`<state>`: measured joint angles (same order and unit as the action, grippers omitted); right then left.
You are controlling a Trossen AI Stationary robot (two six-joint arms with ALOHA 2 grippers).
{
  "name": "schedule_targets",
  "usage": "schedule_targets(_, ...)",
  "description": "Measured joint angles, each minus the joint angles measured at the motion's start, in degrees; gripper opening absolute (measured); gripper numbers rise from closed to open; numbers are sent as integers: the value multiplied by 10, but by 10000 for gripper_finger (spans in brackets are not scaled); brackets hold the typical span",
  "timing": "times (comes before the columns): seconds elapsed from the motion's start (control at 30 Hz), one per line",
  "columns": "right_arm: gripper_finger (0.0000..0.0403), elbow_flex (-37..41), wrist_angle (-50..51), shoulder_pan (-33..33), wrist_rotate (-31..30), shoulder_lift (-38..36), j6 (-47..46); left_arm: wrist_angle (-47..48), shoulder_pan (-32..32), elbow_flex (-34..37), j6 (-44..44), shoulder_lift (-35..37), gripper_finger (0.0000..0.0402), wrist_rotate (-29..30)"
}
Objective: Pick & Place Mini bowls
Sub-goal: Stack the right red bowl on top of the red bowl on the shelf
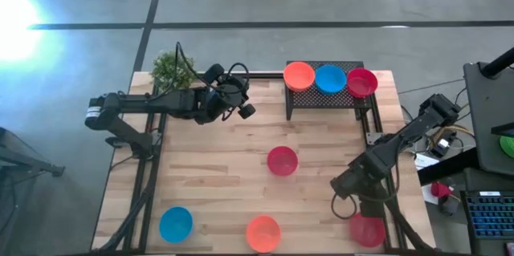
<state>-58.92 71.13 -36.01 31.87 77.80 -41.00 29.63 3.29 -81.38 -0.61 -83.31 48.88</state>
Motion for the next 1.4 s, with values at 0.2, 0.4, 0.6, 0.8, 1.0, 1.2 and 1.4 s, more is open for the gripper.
schedule_targets(0.2,9,-10,2,0,-1,32,17,0,0,0,-21,0,142,0)
schedule_targets(0.4,16,-12,5,0,-4,40,24,0,0,0,-20,0,142,0)
schedule_targets(0.6,61,-12,4,0,-4,40,28,0,-1,-7,-19,1,142,-21)
schedule_targets(0.8,117,-7,-14,-3,-12,40,54,1,-1,-12,-11,1,142,-145)
schedule_targets(1.0,157,12,-82,-19,-35,40,67,3,-1,-12,-25,1,142,-343)
schedule_targets(1.2,174,44,-176,-29,-36,40,63,16,0,-12,-25,1,142,-388)
schedule_targets(1.4,180,66,-221,-43,-38,41,64,21,0,-12,-23,1,142,-388)
